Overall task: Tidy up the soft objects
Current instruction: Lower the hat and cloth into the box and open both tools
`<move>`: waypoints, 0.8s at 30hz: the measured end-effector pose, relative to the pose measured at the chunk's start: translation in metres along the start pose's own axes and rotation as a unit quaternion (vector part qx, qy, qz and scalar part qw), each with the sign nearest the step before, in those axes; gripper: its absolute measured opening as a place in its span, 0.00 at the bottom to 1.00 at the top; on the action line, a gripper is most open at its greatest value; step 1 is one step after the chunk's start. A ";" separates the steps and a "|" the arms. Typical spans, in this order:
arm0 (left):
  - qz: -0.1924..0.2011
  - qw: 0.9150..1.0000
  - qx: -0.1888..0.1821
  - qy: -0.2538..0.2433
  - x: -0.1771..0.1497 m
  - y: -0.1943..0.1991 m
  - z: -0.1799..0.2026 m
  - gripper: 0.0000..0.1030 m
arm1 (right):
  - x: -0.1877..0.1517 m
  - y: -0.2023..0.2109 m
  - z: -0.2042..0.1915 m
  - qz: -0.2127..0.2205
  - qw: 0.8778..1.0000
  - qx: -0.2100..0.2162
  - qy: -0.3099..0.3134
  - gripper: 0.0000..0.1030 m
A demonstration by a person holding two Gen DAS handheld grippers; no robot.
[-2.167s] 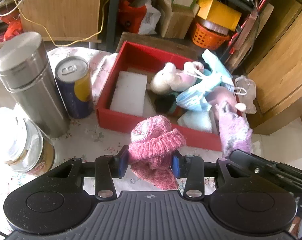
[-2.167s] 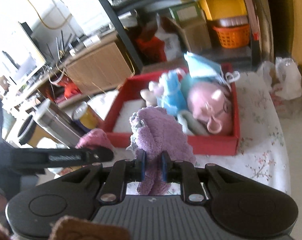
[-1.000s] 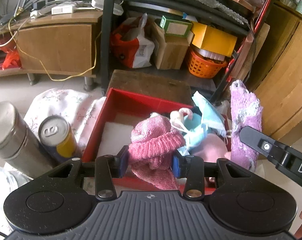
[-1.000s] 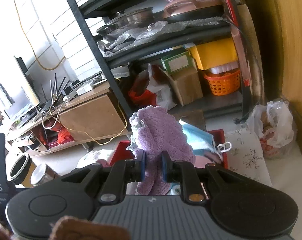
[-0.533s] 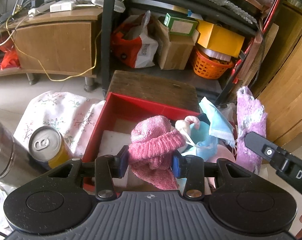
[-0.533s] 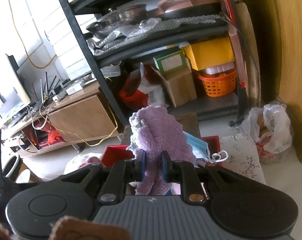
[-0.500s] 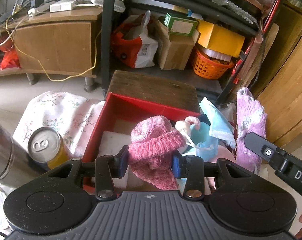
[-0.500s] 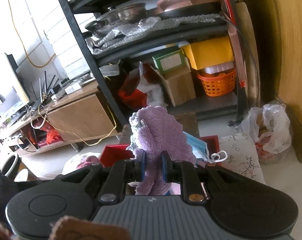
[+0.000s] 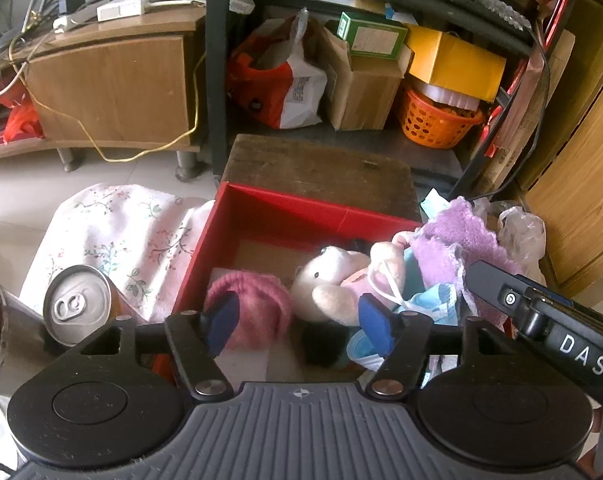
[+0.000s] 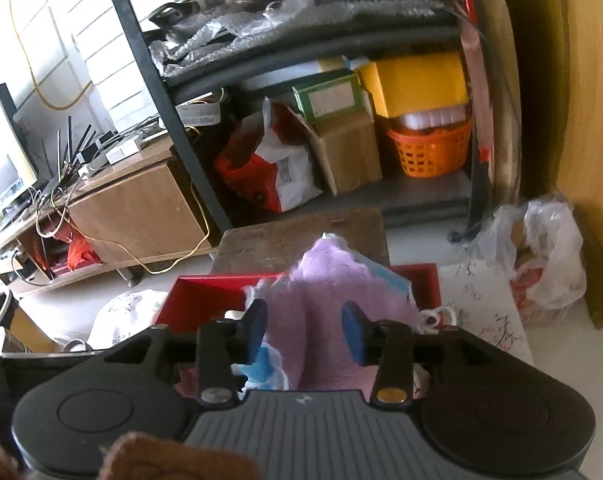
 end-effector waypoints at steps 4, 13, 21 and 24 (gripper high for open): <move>0.000 1.000 -0.005 0.008 -0.003 0.010 -0.005 0.65 | 0.003 0.010 0.001 0.010 1.000 0.000 -0.010 0.17; 0.013 1.000 -0.012 0.007 -0.010 0.034 -0.010 0.66 | 0.007 0.043 -0.006 0.030 0.999 -0.019 -0.003 0.19; 0.022 1.000 -0.012 0.005 -0.023 0.051 -0.015 0.66 | -0.004 0.058 -0.017 0.033 0.999 -0.021 0.008 0.19; 0.026 1.000 -0.012 0.001 -0.030 0.058 -0.015 0.67 | -0.013 0.065 -0.019 0.032 0.999 -0.020 0.008 0.19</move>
Point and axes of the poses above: each gripper's, at about its wrist camera, not at the fingertips, and y roughly against the way its jaws point, z to its right, x to its top, the point moved 9 cm from there along -y, roughly the way its jaws point, and after that the axes turned 10 degrees about x, right-handed, at the moved point
